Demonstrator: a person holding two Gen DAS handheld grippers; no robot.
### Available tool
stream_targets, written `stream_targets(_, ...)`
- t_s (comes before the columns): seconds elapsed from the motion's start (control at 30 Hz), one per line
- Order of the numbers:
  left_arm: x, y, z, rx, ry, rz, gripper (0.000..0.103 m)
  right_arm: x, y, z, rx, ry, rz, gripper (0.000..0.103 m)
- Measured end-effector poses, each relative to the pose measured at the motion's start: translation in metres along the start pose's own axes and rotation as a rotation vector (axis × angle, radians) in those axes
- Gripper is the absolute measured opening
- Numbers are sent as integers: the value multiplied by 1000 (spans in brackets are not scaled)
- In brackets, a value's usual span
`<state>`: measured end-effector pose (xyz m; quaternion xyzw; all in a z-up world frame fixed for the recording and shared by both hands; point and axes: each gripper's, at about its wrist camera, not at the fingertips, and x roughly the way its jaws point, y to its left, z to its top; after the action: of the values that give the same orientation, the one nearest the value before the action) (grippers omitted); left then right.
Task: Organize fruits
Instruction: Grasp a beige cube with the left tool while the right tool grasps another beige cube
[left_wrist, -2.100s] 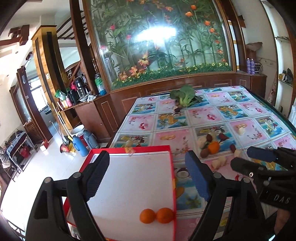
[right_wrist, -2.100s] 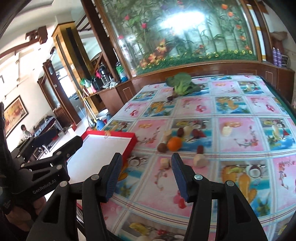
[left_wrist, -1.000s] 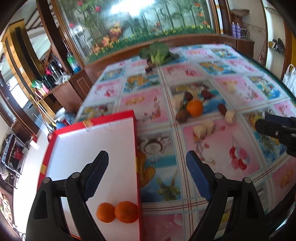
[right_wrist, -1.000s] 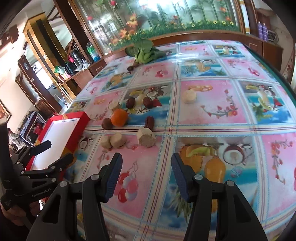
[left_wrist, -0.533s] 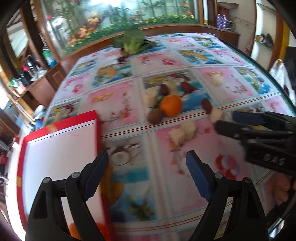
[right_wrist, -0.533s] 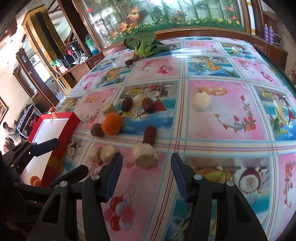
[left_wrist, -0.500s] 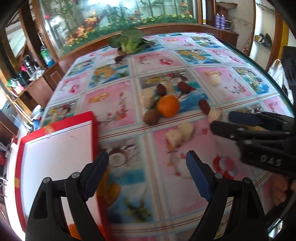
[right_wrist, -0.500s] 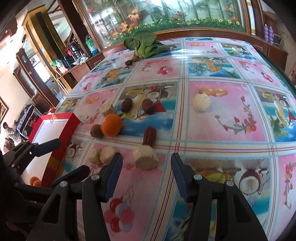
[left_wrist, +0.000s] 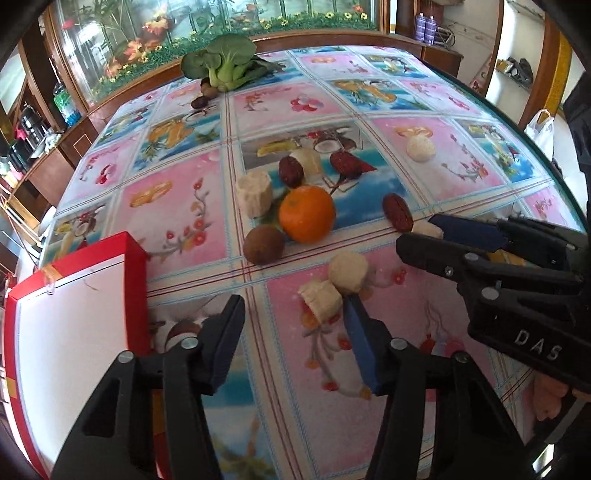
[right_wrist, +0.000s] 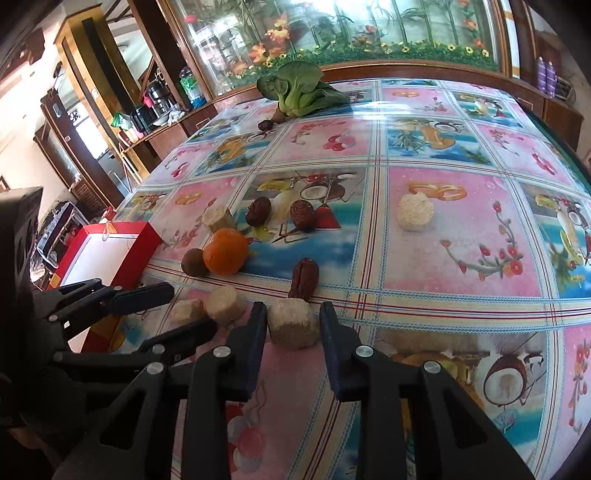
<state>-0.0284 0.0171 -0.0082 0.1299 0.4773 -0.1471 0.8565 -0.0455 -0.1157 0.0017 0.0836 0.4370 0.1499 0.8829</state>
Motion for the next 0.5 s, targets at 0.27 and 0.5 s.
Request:
stream_targets(0.27,3,0,4,-21,-9,-64,36,-1,-4,-1,27,-10,14,28)
stream_targets(0.5,-2,1,-2,-48,-32,-82,23,-4,0,-4,13,-26,15,28)
